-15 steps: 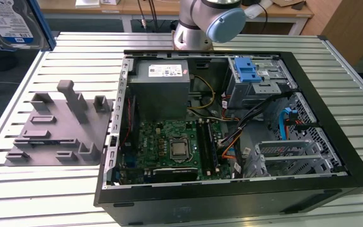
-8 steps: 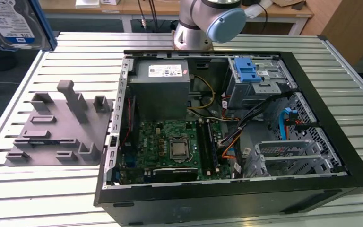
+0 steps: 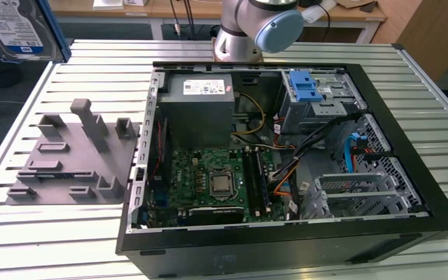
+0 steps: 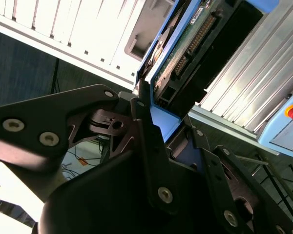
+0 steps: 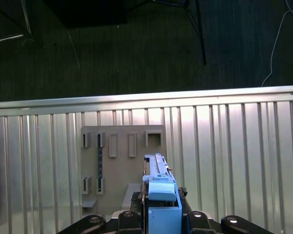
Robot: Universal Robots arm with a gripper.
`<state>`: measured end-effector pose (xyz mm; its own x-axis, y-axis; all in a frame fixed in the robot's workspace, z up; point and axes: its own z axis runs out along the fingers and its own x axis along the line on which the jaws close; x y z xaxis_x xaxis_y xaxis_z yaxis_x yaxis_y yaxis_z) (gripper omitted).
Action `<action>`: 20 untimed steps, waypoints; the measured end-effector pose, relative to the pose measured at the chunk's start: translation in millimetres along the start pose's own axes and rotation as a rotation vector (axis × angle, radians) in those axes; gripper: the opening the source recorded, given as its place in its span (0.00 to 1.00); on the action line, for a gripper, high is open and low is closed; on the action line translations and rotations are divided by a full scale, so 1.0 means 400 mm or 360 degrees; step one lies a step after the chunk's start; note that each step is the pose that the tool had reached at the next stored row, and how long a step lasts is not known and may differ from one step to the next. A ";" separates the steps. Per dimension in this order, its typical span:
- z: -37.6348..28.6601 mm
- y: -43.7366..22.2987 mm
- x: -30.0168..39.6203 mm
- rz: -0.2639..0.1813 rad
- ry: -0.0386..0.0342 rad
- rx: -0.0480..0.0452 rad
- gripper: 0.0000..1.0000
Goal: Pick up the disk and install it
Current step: 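Pick up the disk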
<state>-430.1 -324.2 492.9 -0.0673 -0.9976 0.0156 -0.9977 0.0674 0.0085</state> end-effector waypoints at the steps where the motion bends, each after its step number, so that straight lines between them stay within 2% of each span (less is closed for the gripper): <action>1: 0.000 0.000 0.000 0.0000 0.0000 0.0000 0.36; 7: 0.000 -0.002 0.000 0.0000 0.0000 0.0000 0.36; 8: 0.000 -0.023 -0.002 0.0000 0.0000 0.0000 0.36; 20: 0.000 -0.034 -0.002 0.0000 0.0000 0.0000 0.36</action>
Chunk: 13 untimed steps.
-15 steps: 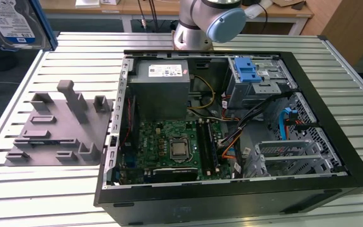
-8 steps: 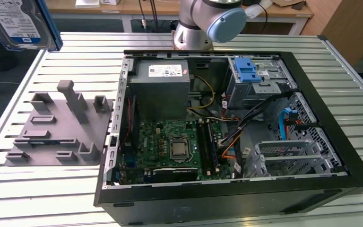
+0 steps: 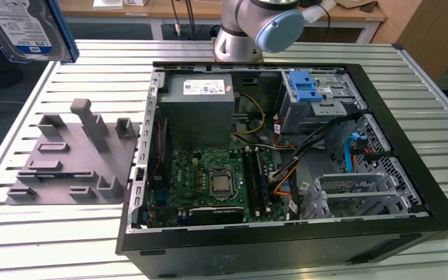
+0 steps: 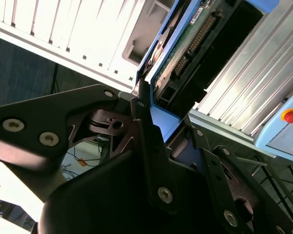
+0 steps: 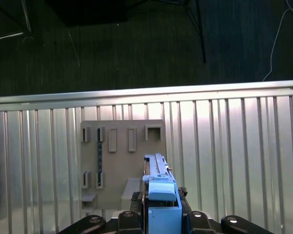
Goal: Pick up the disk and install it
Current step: 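Pick up the disk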
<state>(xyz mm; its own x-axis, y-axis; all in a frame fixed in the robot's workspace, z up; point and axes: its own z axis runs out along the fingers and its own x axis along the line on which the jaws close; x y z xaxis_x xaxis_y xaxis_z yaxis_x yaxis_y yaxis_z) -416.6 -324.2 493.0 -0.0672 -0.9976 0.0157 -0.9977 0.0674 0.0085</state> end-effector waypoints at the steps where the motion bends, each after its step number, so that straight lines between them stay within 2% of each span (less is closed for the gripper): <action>1: 0.000 -0.001 0.000 0.0000 0.0000 0.0000 0.36; 13: 0.000 -0.011 -0.001 0.0000 0.0000 0.0000 0.36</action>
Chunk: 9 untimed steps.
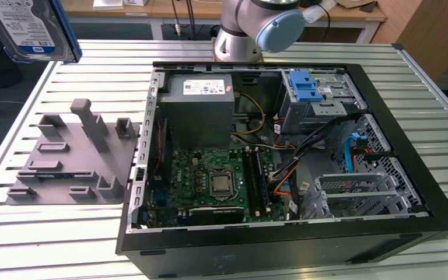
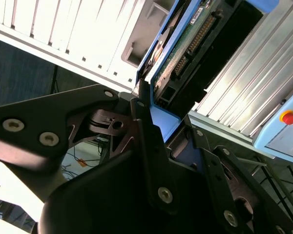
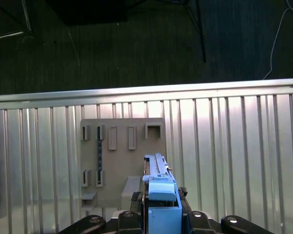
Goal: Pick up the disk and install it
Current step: 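Pick up the disk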
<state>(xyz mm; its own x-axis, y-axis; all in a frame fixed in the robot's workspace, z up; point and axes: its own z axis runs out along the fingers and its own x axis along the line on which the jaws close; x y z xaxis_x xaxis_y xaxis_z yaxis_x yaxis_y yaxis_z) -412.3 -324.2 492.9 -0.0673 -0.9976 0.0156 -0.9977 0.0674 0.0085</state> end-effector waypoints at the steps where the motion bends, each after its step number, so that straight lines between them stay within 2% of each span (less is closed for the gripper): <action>1: 0.000 -0.001 0.000 0.0000 0.0000 0.0000 0.36; 9: 0.000 -0.009 -0.001 0.0000 0.0000 0.0000 0.36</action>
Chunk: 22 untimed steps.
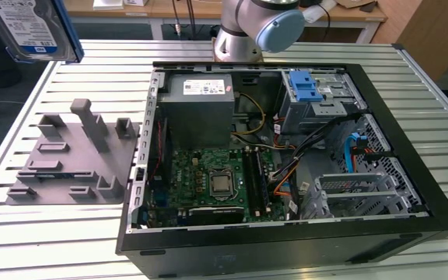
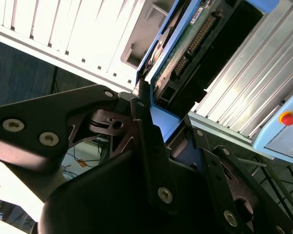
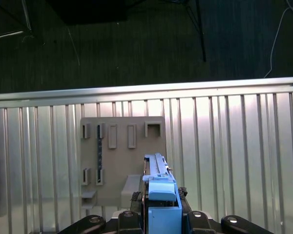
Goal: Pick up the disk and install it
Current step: 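Pick up the disk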
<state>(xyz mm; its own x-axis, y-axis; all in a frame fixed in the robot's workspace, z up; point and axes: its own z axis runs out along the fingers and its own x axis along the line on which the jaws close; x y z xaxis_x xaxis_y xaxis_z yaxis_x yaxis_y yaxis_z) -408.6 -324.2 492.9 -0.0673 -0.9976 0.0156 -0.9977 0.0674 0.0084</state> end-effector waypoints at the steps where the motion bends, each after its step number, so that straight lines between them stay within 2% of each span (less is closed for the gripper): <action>1: 0.000 -0.001 0.000 0.0000 0.0000 0.0000 0.36; 7: 0.000 -0.004 0.000 0.0000 0.0000 0.0000 0.36; 22: 0.000 -0.025 -0.002 0.0000 0.0000 0.0000 0.36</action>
<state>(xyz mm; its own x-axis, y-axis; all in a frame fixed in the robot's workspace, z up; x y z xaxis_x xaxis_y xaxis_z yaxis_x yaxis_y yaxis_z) -398.4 -324.2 492.9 -0.0673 -0.9976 0.0156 -0.9977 0.0674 0.0084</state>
